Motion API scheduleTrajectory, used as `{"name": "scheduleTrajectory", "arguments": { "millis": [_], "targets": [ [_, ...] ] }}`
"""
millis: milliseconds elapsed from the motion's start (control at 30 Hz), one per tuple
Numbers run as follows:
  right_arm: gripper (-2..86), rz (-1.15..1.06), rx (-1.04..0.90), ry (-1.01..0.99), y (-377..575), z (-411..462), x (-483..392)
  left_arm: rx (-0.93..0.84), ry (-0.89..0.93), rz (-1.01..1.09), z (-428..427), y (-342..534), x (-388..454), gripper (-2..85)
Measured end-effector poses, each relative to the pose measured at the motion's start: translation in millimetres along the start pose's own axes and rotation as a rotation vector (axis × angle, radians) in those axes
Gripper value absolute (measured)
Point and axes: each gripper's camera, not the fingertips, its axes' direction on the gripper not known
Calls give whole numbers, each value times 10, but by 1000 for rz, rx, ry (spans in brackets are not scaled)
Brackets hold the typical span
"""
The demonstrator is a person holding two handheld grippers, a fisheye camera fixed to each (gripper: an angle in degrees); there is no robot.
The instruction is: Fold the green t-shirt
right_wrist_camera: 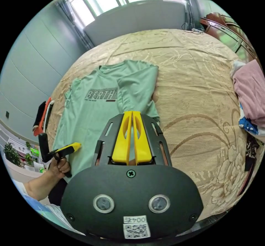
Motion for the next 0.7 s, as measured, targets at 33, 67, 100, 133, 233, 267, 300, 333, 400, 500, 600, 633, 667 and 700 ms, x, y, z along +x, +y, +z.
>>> {"name": "scheduleTrajectory", "arguments": {
  "millis": [33, 67, 100, 133, 233, 267, 300, 333, 400, 500, 600, 633, 667, 700],
  "targets": [
    [-7, 7, 37, -46, 115, -73, -54, 8, 3, 3, -33, 7, 22, 30],
    [-7, 5, 32, -113, 235, -81, -112, 31, 4, 9, -128, 20, 76, 31],
    [-7, 4, 30, -147, 296, -72, -139, 76, 14, 12, -276, 29, 125, 32],
    [-7, 6, 16, -214, 414, -23, -183, 106, 18, 14, -367, 27, 143, 32],
    [-7, 62, -49, -375, 640, 252, -140, 250, -86, 31, -932, -143, 136, 39],
    [-7, 98, -57, -400, 723, 359, -67, 288, -187, 52, -1177, -298, 107, 43],
    [-7, 110, -56, -396, 769, 409, -29, 291, -303, 70, -1392, -505, 64, 49],
    [-7, 130, -66, -360, 872, 522, 50, 285, -359, 79, -1486, -620, 37, 55],
    [-7, 195, -22, -473, 970, 567, 269, 223, -520, 89, -1754, -1102, -129, 80],
    [-8, 277, 2, -559, 1031, 619, 510, 135, -688, 95, -1878, -1608, -265, 96],
    [-8, 251, -12, -544, 1020, 654, 528, 91, -820, 112, -1801, -1916, -284, 99],
    [-8, 253, -15, -547, 1022, 669, 552, 81, -843, 106, -1769, -1963, -290, 100],
    [-8, 254, -15, -556, 1024, 682, 579, 59, -884, 100, -1694, -2043, -300, 101],
    [-8, 256, -16, -562, 1025, 690, 594, 40, -918, 85, -1625, -2106, -319, 103]
  ]
}}
